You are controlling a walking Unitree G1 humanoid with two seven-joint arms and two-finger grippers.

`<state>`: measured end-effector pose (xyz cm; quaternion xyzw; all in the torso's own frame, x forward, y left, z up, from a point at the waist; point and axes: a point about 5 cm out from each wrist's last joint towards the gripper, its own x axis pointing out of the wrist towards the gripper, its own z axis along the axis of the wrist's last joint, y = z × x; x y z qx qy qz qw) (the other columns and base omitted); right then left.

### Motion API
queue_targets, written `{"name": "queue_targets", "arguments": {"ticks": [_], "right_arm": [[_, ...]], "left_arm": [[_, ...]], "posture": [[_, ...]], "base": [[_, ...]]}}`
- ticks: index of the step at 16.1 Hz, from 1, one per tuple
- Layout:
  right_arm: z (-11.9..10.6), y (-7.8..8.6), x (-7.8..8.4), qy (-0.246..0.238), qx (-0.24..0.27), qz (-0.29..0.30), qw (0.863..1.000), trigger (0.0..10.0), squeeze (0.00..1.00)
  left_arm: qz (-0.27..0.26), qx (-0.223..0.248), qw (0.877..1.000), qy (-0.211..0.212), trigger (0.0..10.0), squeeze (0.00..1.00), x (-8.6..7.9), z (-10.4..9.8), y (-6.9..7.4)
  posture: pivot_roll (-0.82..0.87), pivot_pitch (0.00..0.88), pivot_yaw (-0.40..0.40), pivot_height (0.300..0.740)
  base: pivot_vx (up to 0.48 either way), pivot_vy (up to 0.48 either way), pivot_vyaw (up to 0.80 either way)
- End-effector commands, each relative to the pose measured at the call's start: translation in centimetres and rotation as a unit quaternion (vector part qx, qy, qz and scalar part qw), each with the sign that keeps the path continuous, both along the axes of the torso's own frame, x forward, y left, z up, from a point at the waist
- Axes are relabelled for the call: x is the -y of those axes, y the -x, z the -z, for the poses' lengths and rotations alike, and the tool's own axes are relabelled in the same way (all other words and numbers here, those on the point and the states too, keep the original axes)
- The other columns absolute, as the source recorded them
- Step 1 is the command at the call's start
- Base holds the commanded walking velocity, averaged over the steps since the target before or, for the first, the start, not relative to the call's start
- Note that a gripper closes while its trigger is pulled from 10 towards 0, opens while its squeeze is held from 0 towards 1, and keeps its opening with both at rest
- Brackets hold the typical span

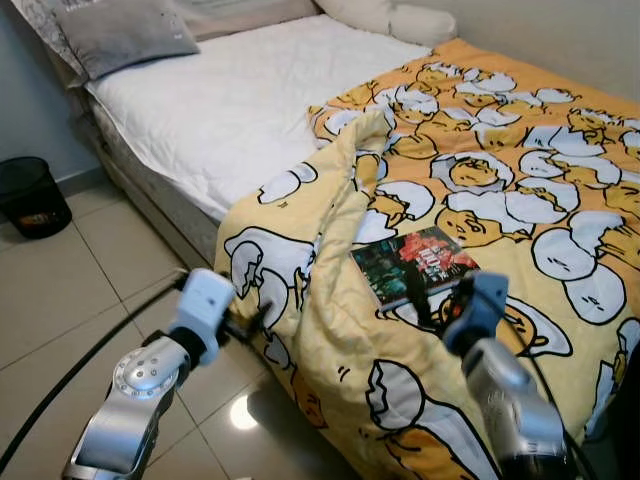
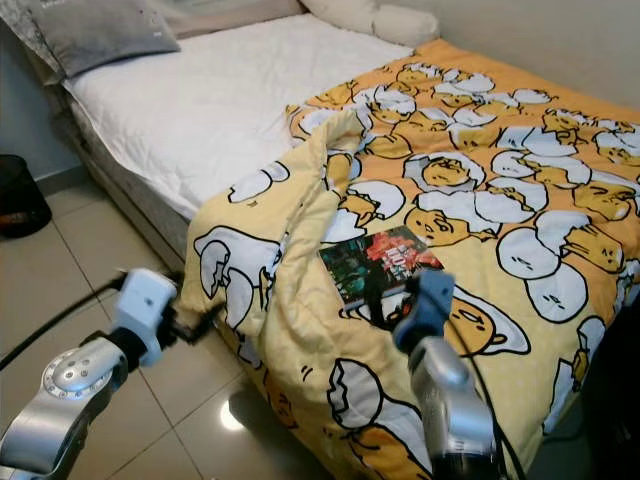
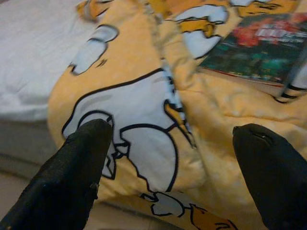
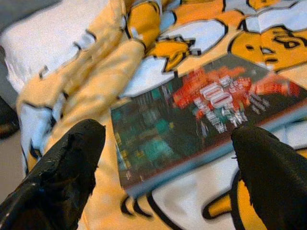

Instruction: Clean up the room

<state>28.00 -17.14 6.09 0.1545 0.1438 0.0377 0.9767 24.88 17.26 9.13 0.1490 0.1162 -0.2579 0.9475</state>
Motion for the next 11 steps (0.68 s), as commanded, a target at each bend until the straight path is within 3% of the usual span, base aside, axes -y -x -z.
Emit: {"name": "queue_targets", "arguments": {"ticks": [1, 2, 3, 5, 7, 11], "right_arm": [[-0.3, -0.9, -0.2, -0.038, -0.002, 0.002, 0.999, 10.0, 1.0], [-0.4, -1.3, -0.4, -0.057, -0.003, 0.001, 0.998, 10.0, 1.0], [-0.1, -3.1, -0.4, -0.115, -0.031, 0.041, 0.992, 10.0, 1.0], [1.0, -4.3, -0.3, -0.146, -0.084, 0.084, 0.982, 10.0, 1.0], [1.9, -4.7, -0.1, -0.158, -0.134, 0.114, 0.972, 10.0, 1.0], [2.6, -5.0, 0.3, -0.174, -0.171, 0.15, 0.958, 10.0, 1.0]], "left_arm": [[0.038, 0.006, 0.999, -0.021, 10.0, 0.96, 0.1, -0.2, -0.3], [0.046, 0.006, 0.999, -0.024, 10.0, 0.96, 0.1, -0.3, -0.5], [0.086, 0.003, 0.996, -0.036, 10.0, 0.96, 0.1, -0.5, -1.0], [0.133, -0.018, 0.99, -0.036, 10.0, 0.97, 0.5, -0.5, -1.0], [0.174, -0.032, 0.983, -0.053, 10.0, 0.94, 0.8, -0.5, -0.5], [0.208, -0.05, 0.976, -0.05, 10.0, 0.93, 1.4, -0.2, 0.2]], "posture": [[0.08, 0.0, -0.021, 0.74], [0.08, 0.0, -0.02, 0.74], [0.08, 0.0, -0.009, 0.74], [0.09, 0.0, -0.002, 0.74], [0.1, 0.0, -0.002, 0.74], [0.12, 0.0, -0.017, 0.74]], "base": [[0.0, 0.0, 0.0], [0.0, 0.0, 0.0], [0.0, 0.0, 0.0], [0.0, 0.0, 0.0], [0.0, 0.0, 0.0], [0.0, 0.0, 0.0]]}}
